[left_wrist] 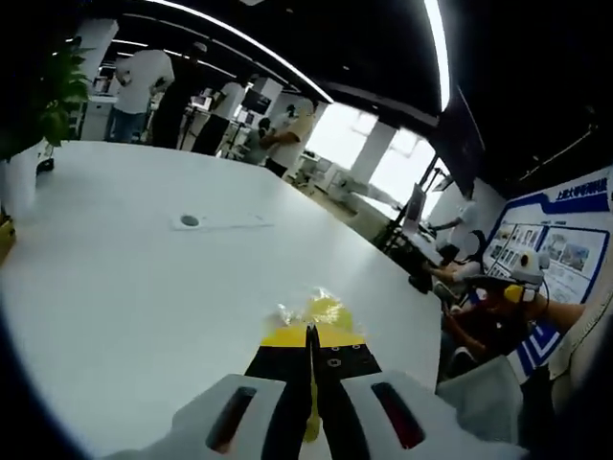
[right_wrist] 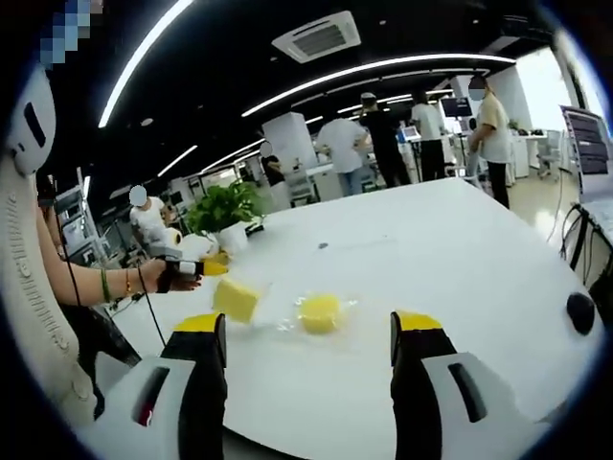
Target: Compare the silicone blocks by pressing each to a similar depth, holding the contact briefly, and releasing to observe deformation and rebound differences across the visible hardness samples.
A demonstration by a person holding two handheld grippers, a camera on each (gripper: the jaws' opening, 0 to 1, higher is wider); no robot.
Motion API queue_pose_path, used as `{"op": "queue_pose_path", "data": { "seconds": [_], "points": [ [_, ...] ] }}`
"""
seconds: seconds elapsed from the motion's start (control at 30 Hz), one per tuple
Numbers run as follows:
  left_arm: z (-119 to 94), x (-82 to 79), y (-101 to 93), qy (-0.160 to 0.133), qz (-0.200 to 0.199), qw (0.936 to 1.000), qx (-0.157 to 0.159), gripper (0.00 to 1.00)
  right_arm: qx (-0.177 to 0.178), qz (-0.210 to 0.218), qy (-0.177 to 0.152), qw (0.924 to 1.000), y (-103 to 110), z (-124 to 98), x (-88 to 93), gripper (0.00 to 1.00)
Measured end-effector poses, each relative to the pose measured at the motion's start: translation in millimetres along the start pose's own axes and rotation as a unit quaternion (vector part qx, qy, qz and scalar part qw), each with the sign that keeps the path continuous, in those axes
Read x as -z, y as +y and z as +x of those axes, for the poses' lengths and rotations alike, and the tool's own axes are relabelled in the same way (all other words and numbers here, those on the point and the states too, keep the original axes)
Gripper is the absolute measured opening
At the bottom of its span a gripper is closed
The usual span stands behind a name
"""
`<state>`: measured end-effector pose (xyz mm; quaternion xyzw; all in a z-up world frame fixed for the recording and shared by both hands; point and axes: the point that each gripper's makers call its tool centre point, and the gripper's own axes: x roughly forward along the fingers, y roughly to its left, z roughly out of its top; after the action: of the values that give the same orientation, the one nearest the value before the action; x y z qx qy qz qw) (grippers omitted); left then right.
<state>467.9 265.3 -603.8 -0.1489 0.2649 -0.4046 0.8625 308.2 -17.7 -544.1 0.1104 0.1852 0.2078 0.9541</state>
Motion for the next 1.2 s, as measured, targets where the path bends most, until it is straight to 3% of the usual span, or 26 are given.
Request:
{"op": "queue_pose_path", "data": {
  "seconds": [0.33, 0.63, 0.83, 1.2],
  "points": [
    [12.5, -6.3, 59.6, 0.011, 0.017, 0.9991, -0.038, 0.00, 0.013, 0.015, 0.022, 0.9996, -6.8, -0.3, 15.0, 0.64],
    [22.2, 11.3, 120.2, 0.044, 0.019, 0.9950, -0.087, 0.00, 0.018, 0.023, 0.037, 0.9989, -14.1, 0.8, 23.1, 0.61],
    [24.4, 32.8, 142.1, 0.071, 0.013, 0.9919, -0.105, 0.00, 0.022, 0.026, 0.042, 0.9985, -18.9, 3.6, 24.4, 0.60],
    [19.5, 53.0, 160.0, 0.081, 0.016, 0.9901, -0.114, 0.00, 0.016, 0.020, 0.052, 0.9983, -15.1, 12.4, 25.6, 0.58]
  ]
}}
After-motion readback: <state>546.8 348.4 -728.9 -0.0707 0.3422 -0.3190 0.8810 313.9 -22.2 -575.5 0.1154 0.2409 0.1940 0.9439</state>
